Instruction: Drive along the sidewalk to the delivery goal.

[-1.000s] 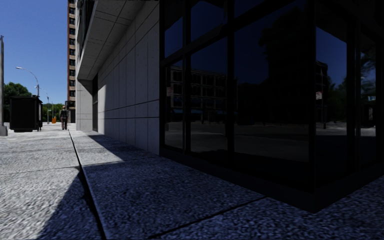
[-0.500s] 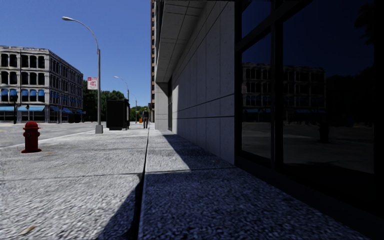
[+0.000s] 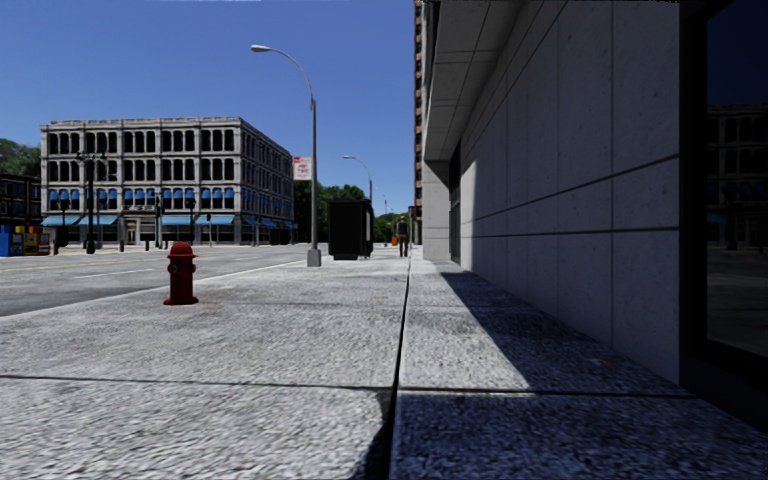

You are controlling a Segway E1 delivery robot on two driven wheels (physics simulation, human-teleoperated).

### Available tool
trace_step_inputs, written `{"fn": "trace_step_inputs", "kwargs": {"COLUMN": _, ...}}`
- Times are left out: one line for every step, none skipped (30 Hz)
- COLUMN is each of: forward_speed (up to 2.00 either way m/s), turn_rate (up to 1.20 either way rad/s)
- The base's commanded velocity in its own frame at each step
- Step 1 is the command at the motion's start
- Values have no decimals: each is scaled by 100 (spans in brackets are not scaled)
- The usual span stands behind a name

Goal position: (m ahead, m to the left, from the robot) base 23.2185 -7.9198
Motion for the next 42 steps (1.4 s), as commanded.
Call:
{"fn": "trace_step_inputs", "kwargs": {"forward_speed": 185, "turn_rate": 0}}
{"fn": "trace_step_inputs", "kwargs": {"forward_speed": 185, "turn_rate": 0}}
{"fn": "trace_step_inputs", "kwargs": {"forward_speed": 185, "turn_rate": 0}}
{"fn": "trace_step_inputs", "kwargs": {"forward_speed": 185, "turn_rate": 0}}
{"fn": "trace_step_inputs", "kwargs": {"forward_speed": 185, "turn_rate": 0}}
{"fn": "trace_step_inputs", "kwargs": {"forward_speed": 185, "turn_rate": 0}}
{"fn": "trace_step_inputs", "kwargs": {"forward_speed": 185, "turn_rate": 0}}
{"fn": "trace_step_inputs", "kwargs": {"forward_speed": 185, "turn_rate": 0}}
{"fn": "trace_step_inputs", "kwargs": {"forward_speed": 185, "turn_rate": 0}}
{"fn": "trace_step_inputs", "kwargs": {"forward_speed": 185, "turn_rate": 0}}
{"fn": "trace_step_inputs", "kwargs": {"forward_speed": 185, "turn_rate": 0}}
{"fn": "trace_step_inputs", "kwargs": {"forward_speed": 185, "turn_rate": 0}}
{"fn": "trace_step_inputs", "kwargs": {"forward_speed": 185, "turn_rate": 0}}
{"fn": "trace_step_inputs", "kwargs": {"forward_speed": 185, "turn_rate": 0}}
{"fn": "trace_step_inputs", "kwargs": {"forward_speed": 185, "turn_rate": 0}}
{"fn": "trace_step_inputs", "kwargs": {"forward_speed": 185, "turn_rate": 0}}
{"fn": "trace_step_inputs", "kwargs": {"forward_speed": 185, "turn_rate": 0}}
{"fn": "trace_step_inputs", "kwargs": {"forward_speed": 185, "turn_rate": 0}}
{"fn": "trace_step_inputs", "kwargs": {"forward_speed": 185, "turn_rate": 0}}
{"fn": "trace_step_inputs", "kwargs": {"forward_speed": 185, "turn_rate": 0}}
{"fn": "trace_step_inputs", "kwargs": {"forward_speed": 185, "turn_rate": 0}}
{"fn": "trace_step_inputs", "kwargs": {"forward_speed": 185, "turn_rate": 0}}
{"fn": "trace_step_inputs", "kwargs": {"forward_speed": 185, "turn_rate": 0}}
{"fn": "trace_step_inputs", "kwargs": {"forward_speed": 185, "turn_rate": 0}}
{"fn": "trace_step_inputs", "kwargs": {"forward_speed": 185, "turn_rate": 0}}
{"fn": "trace_step_inputs", "kwargs": {"forward_speed": 185, "turn_rate": -32}}
{"fn": "trace_step_inputs", "kwargs": {"forward_speed": 185, "turn_rate": -32}}
{"fn": "trace_step_inputs", "kwargs": {"forward_speed": 185, "turn_rate": -50}}
{"fn": "trace_step_inputs", "kwargs": {"forward_speed": 185, "turn_rate": -73}}
{"fn": "trace_step_inputs", "kwargs": {"forward_speed": 185, "turn_rate": -84}}
{"fn": "trace_step_inputs", "kwargs": {"forward_speed": 185, "turn_rate": -84}}
{"fn": "trace_step_inputs", "kwargs": {"forward_speed": 185, "turn_rate": -88}}
{"fn": "trace_step_inputs", "kwargs": {"forward_speed": 185, "turn_rate": -42}}
{"fn": "trace_step_inputs", "kwargs": {"forward_speed": 185, "turn_rate": -5}}
{"fn": "trace_step_inputs", "kwargs": {"forward_speed": 185, "turn_rate": -1}}
{"fn": "trace_step_inputs", "kwargs": {"forward_speed": 185, "turn_rate": 0}}
{"fn": "trace_step_inputs", "kwargs": {"forward_speed": 185, "turn_rate": 0}}
{"fn": "trace_step_inputs", "kwargs": {"forward_speed": 185, "turn_rate": 0}}
{"fn": "trace_step_inputs", "kwargs": {"forward_speed": 185, "turn_rate": 0}}
{"fn": "trace_step_inputs", "kwargs": {"forward_speed": 185, "turn_rate": 0}}
{"fn": "trace_step_inputs", "kwargs": {"forward_speed": 185, "turn_rate": 0}}
{"fn": "trace_step_inputs", "kwargs": {"forward_speed": 185, "turn_rate": 0}}
